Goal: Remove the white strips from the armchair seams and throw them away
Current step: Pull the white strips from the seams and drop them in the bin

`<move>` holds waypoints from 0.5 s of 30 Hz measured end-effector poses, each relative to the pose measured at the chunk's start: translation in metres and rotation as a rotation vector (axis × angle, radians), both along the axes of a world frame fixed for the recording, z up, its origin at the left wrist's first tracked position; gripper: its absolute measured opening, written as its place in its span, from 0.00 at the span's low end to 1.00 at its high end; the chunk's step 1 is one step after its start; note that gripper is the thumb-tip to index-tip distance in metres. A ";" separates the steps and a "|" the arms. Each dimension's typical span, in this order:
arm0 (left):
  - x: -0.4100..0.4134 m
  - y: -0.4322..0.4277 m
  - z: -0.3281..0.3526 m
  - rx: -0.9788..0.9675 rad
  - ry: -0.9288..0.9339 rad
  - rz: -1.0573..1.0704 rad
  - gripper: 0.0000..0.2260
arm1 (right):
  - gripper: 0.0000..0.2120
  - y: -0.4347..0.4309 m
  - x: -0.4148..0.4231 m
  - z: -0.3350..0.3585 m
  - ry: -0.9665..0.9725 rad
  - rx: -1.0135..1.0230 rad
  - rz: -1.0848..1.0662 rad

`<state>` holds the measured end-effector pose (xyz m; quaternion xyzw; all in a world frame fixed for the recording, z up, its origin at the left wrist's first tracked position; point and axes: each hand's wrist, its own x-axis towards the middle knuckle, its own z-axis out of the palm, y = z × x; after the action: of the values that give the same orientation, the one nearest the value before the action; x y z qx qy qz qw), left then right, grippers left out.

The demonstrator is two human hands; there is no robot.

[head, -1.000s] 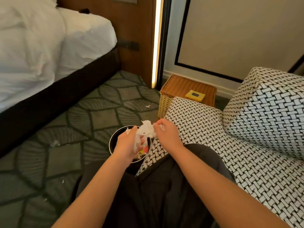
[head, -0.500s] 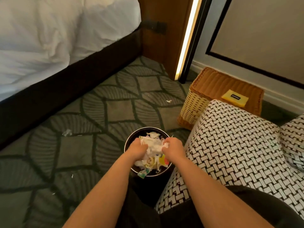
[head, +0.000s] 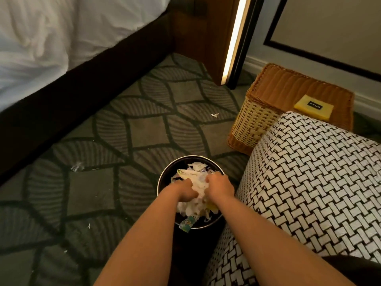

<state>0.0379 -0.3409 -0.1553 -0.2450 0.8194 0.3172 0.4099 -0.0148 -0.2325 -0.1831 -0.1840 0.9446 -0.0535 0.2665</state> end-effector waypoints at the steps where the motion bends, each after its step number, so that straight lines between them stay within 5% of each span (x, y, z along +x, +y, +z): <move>1: 0.000 0.000 -0.001 -0.014 -0.017 -0.025 0.26 | 0.18 0.000 0.001 -0.003 -0.028 0.007 0.001; 9: 0.005 -0.006 -0.009 -0.078 -0.127 -0.177 0.27 | 0.17 -0.003 0.002 -0.016 -0.357 0.089 -0.055; 13: 0.004 -0.009 -0.018 0.072 -0.221 0.085 0.22 | 0.10 -0.006 0.004 -0.020 -0.497 0.198 0.054; 15: 0.005 -0.013 -0.026 0.151 -0.309 0.196 0.21 | 0.19 -0.008 0.004 -0.028 -0.516 0.183 0.060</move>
<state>0.0432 -0.3543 -0.1814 -0.3379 0.6930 0.3746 0.5150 -0.0107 -0.2401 -0.2107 -0.1674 0.8405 -0.0053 0.5153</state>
